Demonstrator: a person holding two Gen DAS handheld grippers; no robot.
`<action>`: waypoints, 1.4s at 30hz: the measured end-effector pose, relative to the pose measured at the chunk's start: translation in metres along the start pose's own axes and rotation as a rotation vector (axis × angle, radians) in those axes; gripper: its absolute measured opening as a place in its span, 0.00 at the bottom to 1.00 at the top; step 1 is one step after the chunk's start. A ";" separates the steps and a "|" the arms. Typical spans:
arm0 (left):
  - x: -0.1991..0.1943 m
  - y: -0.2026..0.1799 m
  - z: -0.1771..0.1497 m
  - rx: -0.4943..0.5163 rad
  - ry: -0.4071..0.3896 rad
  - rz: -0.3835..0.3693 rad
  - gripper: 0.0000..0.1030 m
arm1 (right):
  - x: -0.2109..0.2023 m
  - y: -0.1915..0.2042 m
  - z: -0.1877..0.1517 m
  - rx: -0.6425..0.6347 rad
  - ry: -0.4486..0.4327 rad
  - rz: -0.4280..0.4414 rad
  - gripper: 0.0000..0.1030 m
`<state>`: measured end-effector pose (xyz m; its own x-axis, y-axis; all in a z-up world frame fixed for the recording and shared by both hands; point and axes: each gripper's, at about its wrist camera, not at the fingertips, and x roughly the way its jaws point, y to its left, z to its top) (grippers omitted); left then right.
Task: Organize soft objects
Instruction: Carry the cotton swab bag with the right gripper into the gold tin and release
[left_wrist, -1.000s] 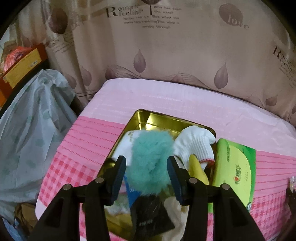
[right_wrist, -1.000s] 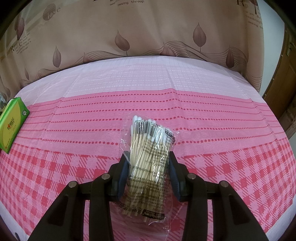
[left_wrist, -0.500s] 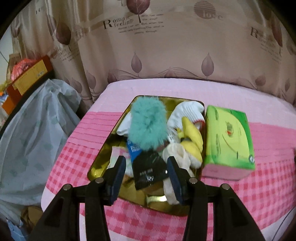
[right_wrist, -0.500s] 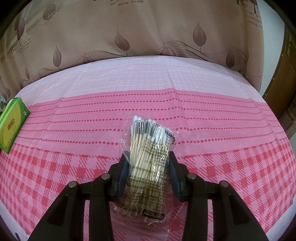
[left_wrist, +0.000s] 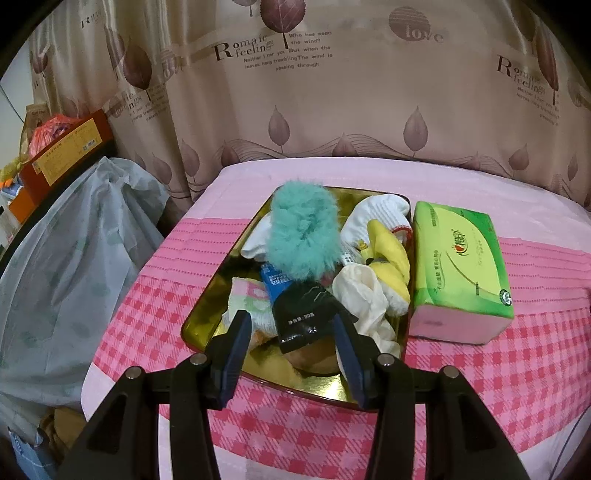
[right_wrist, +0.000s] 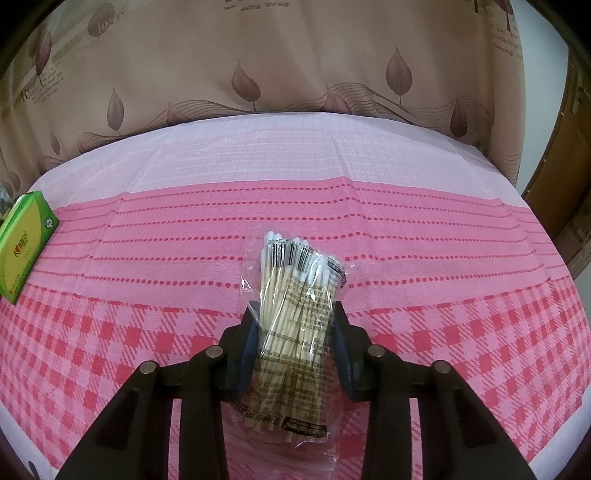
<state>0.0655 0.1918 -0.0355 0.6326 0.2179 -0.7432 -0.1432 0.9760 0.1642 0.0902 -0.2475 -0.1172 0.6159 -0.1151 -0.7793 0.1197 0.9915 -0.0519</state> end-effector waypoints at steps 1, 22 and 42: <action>-0.001 0.000 0.000 -0.001 -0.005 -0.001 0.46 | 0.000 0.001 0.000 -0.002 -0.002 -0.001 0.31; 0.000 0.010 0.003 -0.033 -0.006 0.040 0.46 | -0.041 0.084 0.024 -0.128 -0.068 0.207 0.30; 0.005 0.035 0.005 -0.122 0.010 0.082 0.46 | -0.092 0.287 0.044 -0.433 -0.101 0.509 0.30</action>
<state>0.0677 0.2270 -0.0299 0.6076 0.2967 -0.7368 -0.2861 0.9471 0.1455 0.1024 0.0448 -0.0328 0.5853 0.3882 -0.7119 -0.5147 0.8563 0.0437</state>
